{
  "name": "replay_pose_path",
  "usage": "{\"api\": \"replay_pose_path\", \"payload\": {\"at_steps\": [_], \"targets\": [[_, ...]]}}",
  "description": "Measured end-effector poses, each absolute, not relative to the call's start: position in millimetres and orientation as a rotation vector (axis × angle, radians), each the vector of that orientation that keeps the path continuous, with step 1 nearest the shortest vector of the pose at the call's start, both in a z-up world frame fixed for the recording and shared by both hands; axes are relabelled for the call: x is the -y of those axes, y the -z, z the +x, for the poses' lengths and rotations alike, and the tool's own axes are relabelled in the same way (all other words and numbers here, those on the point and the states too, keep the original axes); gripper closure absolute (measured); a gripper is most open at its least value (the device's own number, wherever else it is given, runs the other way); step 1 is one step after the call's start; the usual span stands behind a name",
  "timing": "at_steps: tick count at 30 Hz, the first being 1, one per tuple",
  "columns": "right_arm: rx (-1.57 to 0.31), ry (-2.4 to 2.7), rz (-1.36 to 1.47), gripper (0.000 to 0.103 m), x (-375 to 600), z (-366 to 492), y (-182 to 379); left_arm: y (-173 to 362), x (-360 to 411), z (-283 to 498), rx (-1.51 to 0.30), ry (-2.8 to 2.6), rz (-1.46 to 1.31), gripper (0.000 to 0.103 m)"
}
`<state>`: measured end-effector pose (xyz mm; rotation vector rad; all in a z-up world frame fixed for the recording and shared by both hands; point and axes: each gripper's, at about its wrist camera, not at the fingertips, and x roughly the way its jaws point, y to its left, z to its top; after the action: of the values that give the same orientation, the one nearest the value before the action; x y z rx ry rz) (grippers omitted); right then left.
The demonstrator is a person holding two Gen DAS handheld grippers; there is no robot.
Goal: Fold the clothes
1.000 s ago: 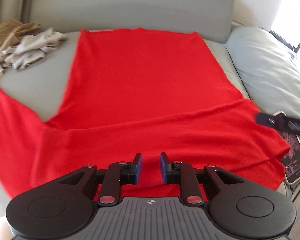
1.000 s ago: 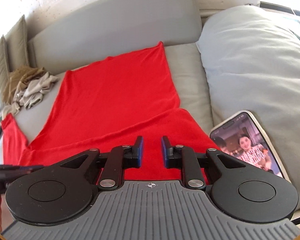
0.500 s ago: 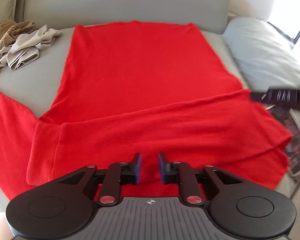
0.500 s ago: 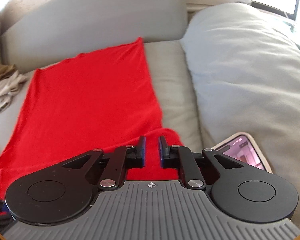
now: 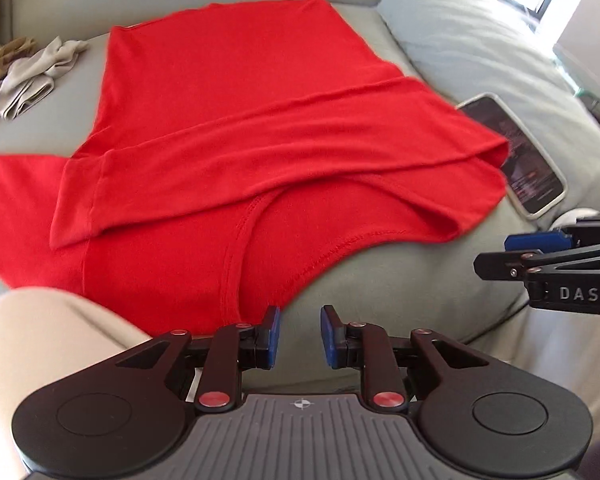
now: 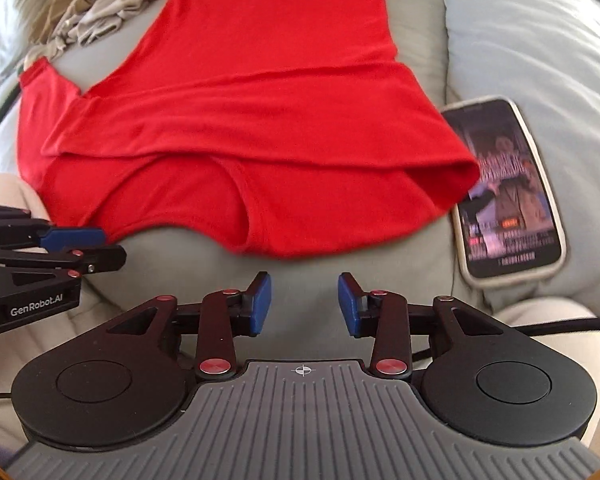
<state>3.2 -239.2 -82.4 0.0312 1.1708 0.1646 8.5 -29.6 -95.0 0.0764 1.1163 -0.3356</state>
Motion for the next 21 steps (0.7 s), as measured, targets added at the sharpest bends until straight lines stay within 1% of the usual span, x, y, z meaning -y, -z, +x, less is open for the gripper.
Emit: {"api": "replay_pose_path", "payload": {"at_steps": [1,2,4,5,6,7,8,9,11,12,14,15,16,19,21], "targets": [[-1.173,-0.171,0.061,0.058,242.5,-1.8,76.3,86.5,20.3,6.6,-1.090,0.323,0.036,0.079],[-1.145,-0.180,0.072,0.055,243.4,-5.6,67.2,78.0,10.9,4.8,-1.063,0.311,-0.005,0.073],[-1.048,-0.196,0.046,0.043,236.5,-10.8,44.2,58.6,-18.4,6.6,-1.001,0.254,-0.115,0.068],[-0.995,-0.205,0.023,0.041,229.6,-11.8,32.2,48.8,-33.2,7.5,-0.968,0.226,-0.169,0.066],[-0.950,-0.218,0.006,0.036,223.9,-12.8,21.1,39.3,-51.7,9.1,-0.933,0.191,-0.229,0.064],[-0.911,-0.244,0.004,0.031,217.4,-10.5,9.1,31.5,-70.7,10.4,-0.901,0.156,-0.285,0.059],[-0.872,-0.269,0.001,0.029,210.9,-8.2,-2.9,29.5,-96.3,10.8,-0.862,0.111,-0.361,0.056],[-0.834,-0.295,0.001,0.028,204.6,-5.8,-14.7,27.6,-121.8,11.3,-0.821,0.065,-0.435,0.055],[-0.781,-0.337,0.046,0.028,195.8,1.1,-35.2,23.8,-173.0,12.2,-0.738,-0.026,-0.582,0.057],[-0.755,-0.356,0.074,0.028,191.6,5.2,-45.7,30.6,-198.0,12.2,-0.706,-0.076,-0.648,0.057],[-0.707,-0.388,0.125,0.028,184.8,14.0,-63.1,44.3,-248.2,12.2,-0.639,-0.177,-0.777,0.063],[-0.691,-0.402,0.138,0.028,180.8,19.1,-70.1,53.0,-271.7,15.7,-0.624,-0.222,-0.828,0.064],[-0.676,-0.414,0.145,0.028,173.9,25.5,-77.2,61.7,-291.4,24.1,-0.616,-0.239,-0.868,0.068],[-0.654,-0.436,0.152,0.028,156.9,44.0,-89.4,88.8,-347.9,50.7,-0.593,-0.279,-0.986,0.068],[-0.664,-0.459,0.197,0.028,146.5,58.7,-91.9,112.6,-376.3,76.5,-0.618,-0.261,-1.076,0.067]]}}
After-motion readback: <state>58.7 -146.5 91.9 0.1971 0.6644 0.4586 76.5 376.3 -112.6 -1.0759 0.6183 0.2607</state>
